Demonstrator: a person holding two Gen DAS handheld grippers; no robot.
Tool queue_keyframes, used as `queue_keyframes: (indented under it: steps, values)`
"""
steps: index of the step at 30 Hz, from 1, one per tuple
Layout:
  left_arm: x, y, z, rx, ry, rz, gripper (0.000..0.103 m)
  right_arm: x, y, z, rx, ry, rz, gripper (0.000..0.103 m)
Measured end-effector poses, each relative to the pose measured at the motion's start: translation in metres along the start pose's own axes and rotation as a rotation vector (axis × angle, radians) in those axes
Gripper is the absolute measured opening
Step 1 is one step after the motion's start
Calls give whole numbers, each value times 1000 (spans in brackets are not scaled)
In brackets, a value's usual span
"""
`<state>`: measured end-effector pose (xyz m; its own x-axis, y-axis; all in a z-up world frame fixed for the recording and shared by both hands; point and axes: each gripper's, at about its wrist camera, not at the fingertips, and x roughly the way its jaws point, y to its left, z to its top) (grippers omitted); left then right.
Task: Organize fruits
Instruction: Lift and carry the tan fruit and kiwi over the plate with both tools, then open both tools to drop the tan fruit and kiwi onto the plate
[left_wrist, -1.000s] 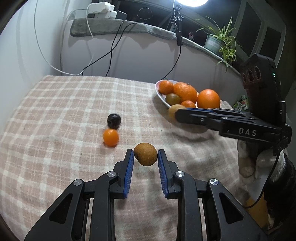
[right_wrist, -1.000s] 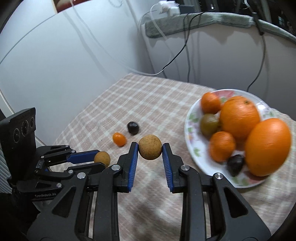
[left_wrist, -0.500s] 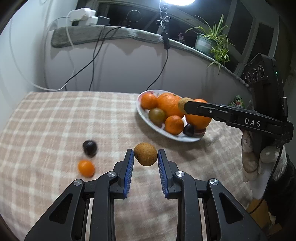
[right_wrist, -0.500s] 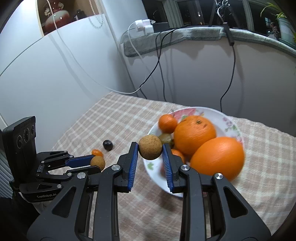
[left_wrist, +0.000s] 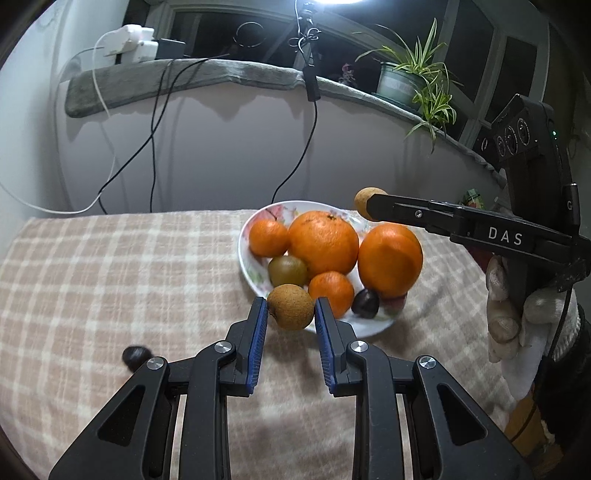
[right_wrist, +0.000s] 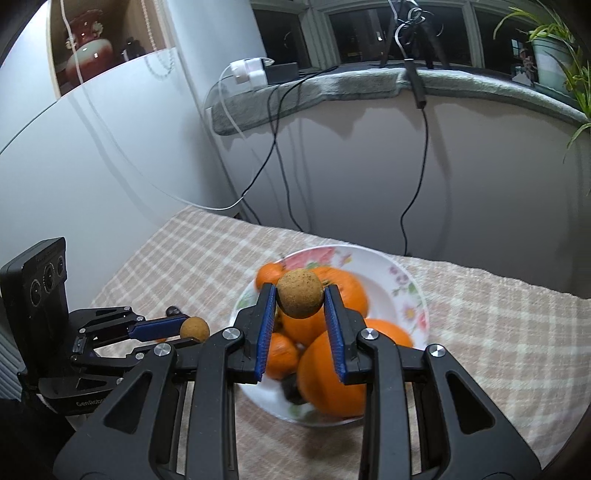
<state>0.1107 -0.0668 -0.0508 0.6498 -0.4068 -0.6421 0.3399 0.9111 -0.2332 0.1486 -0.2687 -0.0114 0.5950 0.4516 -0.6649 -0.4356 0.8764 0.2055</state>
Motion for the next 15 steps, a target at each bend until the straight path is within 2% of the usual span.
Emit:
queue_keyframes:
  steps: [15]
  values:
    - [27,-2,13,8,27,-18,25,17,-33,12,35,13,-48,28]
